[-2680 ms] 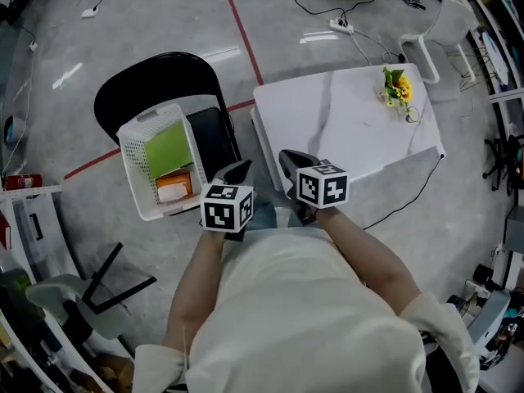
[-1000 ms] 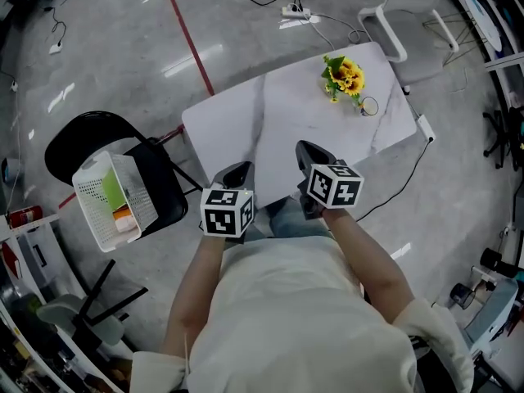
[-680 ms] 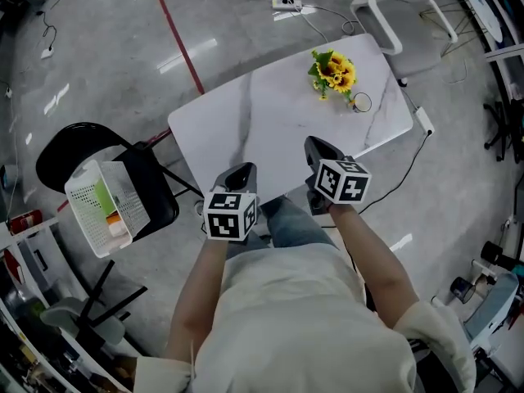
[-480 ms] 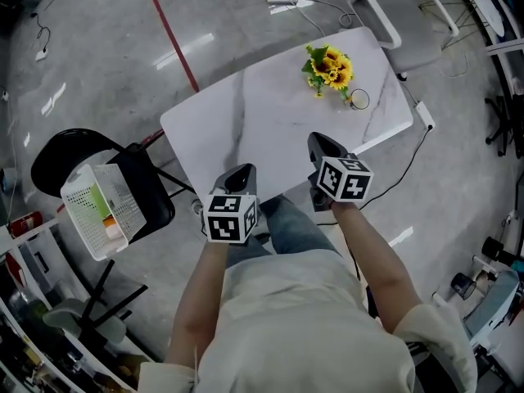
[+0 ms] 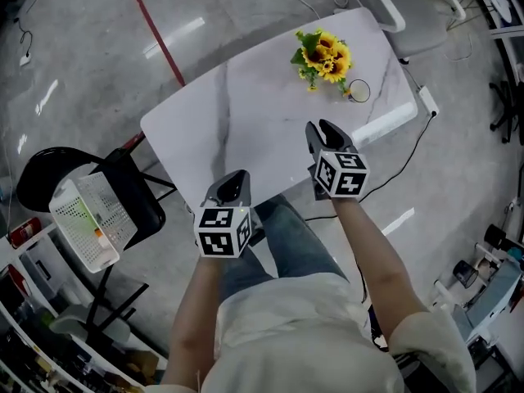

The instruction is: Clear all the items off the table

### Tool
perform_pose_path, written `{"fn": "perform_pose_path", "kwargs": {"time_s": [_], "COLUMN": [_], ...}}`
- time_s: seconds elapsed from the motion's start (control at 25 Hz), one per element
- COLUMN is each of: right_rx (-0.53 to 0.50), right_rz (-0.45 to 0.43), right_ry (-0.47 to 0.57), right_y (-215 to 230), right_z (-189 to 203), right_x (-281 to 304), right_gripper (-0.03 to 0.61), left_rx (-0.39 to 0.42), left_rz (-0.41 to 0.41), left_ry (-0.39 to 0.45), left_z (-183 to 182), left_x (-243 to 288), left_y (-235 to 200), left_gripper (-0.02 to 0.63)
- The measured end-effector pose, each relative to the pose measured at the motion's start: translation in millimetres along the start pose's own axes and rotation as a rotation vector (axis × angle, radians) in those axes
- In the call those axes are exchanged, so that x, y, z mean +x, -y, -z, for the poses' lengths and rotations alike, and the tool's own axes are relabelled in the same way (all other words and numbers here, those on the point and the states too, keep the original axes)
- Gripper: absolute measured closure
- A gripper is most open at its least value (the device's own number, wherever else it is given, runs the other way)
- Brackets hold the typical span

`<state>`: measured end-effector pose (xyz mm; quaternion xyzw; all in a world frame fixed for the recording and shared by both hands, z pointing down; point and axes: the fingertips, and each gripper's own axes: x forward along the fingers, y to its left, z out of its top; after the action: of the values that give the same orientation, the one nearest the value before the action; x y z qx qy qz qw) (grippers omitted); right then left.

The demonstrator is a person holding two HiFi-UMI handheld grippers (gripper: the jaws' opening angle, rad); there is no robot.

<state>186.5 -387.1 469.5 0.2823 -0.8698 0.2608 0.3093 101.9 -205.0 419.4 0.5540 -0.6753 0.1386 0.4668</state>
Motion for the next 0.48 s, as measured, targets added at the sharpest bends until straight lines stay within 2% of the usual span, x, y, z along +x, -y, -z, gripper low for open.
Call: {"fn": "perform_pose_path", "kwargs": {"time_s": [0.48], "right_rx": [-0.059], "right_rz": [0.091], "right_ry": [0.009], "right_y": [59], "right_z": [20], "right_x": [76], "right_gripper": [0.343], "left_rx": [-0.022], "left_rz": [0.031], "left_ry": [-0.067], "left_z": [31], "left_x": [51], "left_y": [-1], "left_gripper": [0.604]}}
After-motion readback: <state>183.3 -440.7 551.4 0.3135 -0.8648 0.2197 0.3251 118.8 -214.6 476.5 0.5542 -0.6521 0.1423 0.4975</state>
